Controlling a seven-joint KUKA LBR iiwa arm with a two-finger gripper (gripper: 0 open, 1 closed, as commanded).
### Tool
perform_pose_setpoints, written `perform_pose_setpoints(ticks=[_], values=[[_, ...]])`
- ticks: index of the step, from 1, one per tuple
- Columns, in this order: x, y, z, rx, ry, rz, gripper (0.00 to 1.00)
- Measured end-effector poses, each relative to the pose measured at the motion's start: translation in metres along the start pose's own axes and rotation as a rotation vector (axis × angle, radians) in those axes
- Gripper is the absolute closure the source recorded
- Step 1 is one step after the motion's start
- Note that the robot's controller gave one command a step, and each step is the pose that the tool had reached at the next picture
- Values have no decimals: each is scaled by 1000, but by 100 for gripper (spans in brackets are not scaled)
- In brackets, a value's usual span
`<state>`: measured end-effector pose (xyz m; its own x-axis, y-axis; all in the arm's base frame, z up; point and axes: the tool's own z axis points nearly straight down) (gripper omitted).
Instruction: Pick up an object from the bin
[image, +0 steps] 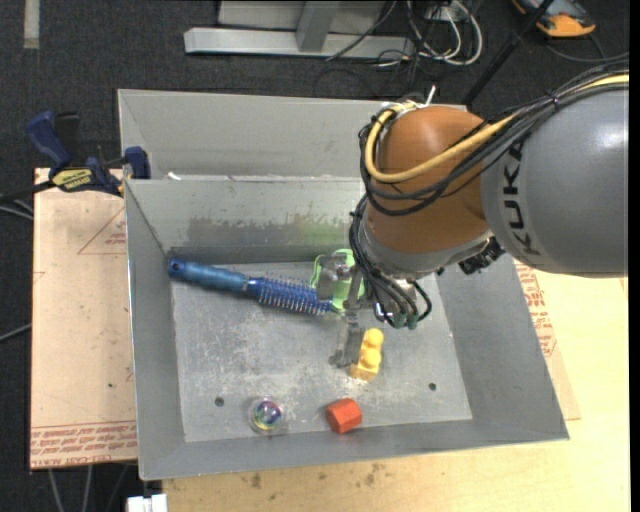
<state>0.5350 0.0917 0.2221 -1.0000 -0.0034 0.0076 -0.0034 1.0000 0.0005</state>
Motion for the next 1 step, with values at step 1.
perform_pose_setpoints(ticks=[1], values=[[-37,-43,102,2,-2,-66,0]])
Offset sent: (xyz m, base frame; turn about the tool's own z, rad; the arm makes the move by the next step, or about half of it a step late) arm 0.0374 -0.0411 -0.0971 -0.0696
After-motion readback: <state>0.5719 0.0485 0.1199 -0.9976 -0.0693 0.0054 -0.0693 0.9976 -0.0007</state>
